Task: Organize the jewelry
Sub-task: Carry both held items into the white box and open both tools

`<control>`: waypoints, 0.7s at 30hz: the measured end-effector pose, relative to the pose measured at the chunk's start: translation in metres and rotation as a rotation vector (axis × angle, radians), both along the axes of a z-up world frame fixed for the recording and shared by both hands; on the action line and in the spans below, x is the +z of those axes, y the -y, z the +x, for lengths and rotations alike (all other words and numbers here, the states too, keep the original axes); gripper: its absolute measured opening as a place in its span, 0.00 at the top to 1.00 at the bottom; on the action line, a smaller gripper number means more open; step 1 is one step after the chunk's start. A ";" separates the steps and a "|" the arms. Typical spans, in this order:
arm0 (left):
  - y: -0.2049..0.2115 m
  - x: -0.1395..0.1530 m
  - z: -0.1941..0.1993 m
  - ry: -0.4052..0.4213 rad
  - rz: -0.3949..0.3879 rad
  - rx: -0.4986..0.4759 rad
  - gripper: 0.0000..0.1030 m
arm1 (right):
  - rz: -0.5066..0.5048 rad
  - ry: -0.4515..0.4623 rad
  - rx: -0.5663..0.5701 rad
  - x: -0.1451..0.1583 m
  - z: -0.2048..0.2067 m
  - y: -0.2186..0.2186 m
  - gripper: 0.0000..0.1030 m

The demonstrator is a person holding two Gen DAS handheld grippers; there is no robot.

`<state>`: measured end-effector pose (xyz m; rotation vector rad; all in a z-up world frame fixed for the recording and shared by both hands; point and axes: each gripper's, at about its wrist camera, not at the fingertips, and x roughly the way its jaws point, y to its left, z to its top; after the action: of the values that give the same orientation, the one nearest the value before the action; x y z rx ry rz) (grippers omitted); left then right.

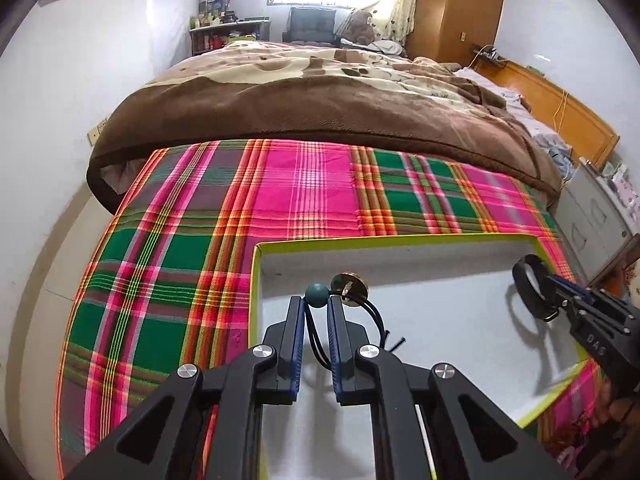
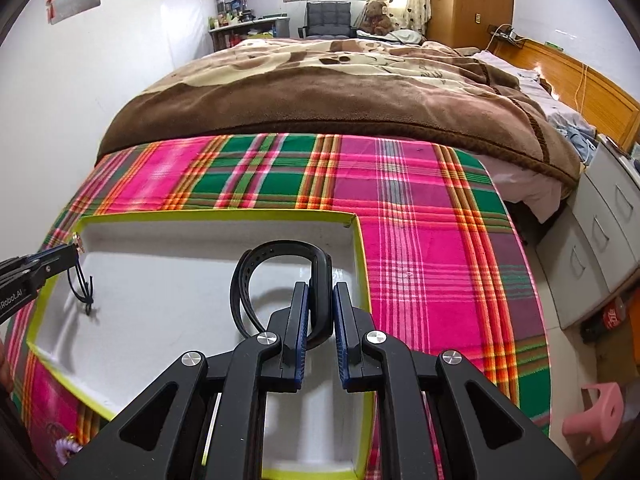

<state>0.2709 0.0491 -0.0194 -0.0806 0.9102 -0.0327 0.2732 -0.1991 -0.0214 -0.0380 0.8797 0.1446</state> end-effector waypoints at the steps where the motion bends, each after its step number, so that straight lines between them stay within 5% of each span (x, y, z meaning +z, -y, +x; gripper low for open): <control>1: 0.000 -0.002 0.001 -0.006 -0.004 -0.001 0.89 | -0.003 -0.003 -0.001 -0.001 0.001 -0.002 0.88; 21: 0.002 -0.020 0.014 -0.058 -0.003 -0.008 0.88 | -0.024 -0.046 0.007 -0.006 0.014 -0.010 0.88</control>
<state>0.2853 0.0471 -0.0397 -0.0806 0.9687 -0.0392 0.2875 -0.1894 -0.0273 -0.0603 0.9269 0.1423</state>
